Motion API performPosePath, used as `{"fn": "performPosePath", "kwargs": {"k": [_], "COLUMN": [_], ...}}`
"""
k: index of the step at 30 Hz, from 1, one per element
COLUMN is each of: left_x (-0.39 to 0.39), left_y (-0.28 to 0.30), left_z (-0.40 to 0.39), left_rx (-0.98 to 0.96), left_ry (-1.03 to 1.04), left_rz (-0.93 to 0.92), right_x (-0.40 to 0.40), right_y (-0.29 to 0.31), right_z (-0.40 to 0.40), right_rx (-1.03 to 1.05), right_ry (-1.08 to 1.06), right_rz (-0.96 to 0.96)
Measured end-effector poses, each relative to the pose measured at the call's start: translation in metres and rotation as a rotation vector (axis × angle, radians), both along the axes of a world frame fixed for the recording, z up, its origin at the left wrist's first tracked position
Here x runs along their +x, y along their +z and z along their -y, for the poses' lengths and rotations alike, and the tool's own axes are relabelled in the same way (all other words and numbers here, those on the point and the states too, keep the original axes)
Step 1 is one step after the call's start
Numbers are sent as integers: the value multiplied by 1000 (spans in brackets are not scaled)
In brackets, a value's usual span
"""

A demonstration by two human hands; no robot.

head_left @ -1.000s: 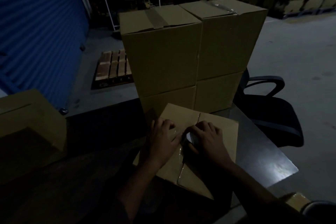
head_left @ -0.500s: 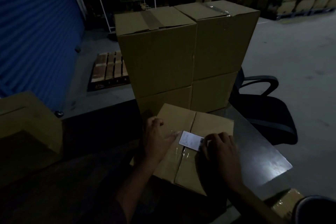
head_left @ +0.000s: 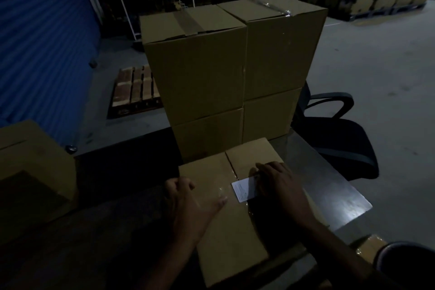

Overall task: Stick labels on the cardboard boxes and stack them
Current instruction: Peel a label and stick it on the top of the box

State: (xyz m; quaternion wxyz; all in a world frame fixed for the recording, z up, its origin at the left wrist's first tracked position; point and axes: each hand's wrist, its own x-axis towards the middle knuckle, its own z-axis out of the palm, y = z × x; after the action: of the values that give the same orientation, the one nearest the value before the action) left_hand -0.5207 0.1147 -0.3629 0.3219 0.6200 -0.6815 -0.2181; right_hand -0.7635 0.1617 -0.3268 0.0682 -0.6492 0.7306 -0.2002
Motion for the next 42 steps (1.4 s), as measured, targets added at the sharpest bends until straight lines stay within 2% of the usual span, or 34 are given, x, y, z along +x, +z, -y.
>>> {"fn": "performPosePath", "kwargs": {"k": [2,5,7,9,11,14,16,31,42], "left_x": [0,-7,-18,-33,-47,-54,-53,-48,-49], "left_y": [4,15,23,26,25,19,17,14,15], "left_z": [-1,9,17,25,30,31,32,35,37], "left_rx": [3,-114,-193,-227,-183,-232,-251,-226,-235], "left_ry": [12,13,-54,-151,-237,-304,-319,-327,-305], "left_rz": [65,243,235,142,128,246,243,166,200], "right_x": [5,14,18,17,17,19,19,12,7], "right_y": [-2,-12,-14,-13,-14,-15,-14,-21,-17], "right_z": [-4,-14,-19,-21,-21,-19,-19,-13,-15], "right_rx": [-24,-159,-196,-190,-162,-179,-162,-138,-106], "right_ry": [-31,-138,-250,-313,-292,-262,-268,-226,-205], "right_rz": [47,44,90,142,106,71,57,82,147]}}
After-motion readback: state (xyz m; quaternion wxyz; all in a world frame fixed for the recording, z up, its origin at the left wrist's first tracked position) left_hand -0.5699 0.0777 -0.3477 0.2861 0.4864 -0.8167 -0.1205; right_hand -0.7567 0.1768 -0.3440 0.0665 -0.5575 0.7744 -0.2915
